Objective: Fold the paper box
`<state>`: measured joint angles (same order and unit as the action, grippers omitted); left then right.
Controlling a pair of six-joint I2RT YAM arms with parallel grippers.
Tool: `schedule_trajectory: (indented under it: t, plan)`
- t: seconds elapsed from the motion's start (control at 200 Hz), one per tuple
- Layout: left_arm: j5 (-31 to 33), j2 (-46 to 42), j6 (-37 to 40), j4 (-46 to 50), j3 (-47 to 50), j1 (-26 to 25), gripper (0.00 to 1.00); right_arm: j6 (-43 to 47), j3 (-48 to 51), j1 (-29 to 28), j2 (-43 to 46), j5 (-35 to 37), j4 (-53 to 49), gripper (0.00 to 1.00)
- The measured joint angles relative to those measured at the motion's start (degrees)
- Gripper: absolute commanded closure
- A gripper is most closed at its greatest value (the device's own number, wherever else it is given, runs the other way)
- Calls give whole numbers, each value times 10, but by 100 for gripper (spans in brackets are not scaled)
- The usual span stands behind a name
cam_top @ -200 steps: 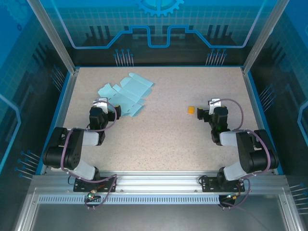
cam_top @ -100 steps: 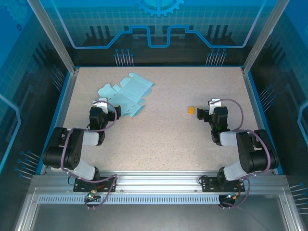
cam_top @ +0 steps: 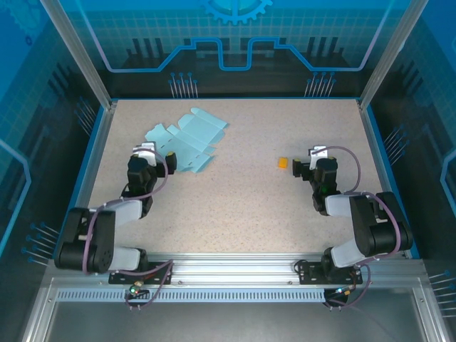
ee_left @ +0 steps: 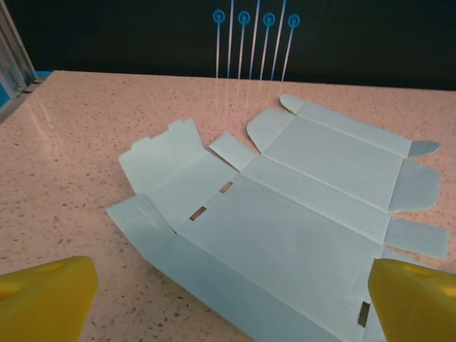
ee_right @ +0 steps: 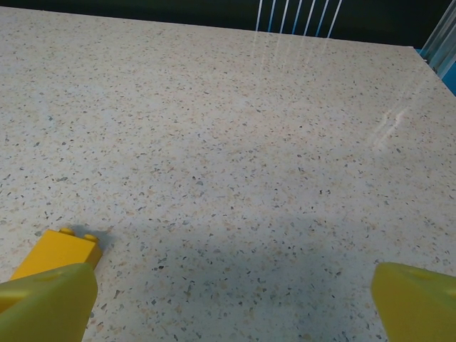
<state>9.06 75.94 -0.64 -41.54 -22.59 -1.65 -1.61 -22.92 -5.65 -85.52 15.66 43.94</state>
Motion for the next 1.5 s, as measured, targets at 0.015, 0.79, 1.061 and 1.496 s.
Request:
schedule_trajectory:
  t: [0.015, 0.79, 1.061, 1.496]
  plan:
    - [2, -9, -5, 12, -2, 0, 1, 0, 0, 0, 0, 0, 0, 0]
    - [-38, -44, -307, 383, -104, 9, 8, -102, -227, -118, 161, -52, -456, 0]
    - [-85, 83, -324, 386, -163, 18, 25, -104, -261, -177, 82, -60, -504, 0]
    - [-103, 172, -322, 363, -209, 20, 50, -104, -292, -196, 53, -56, -525, 0]
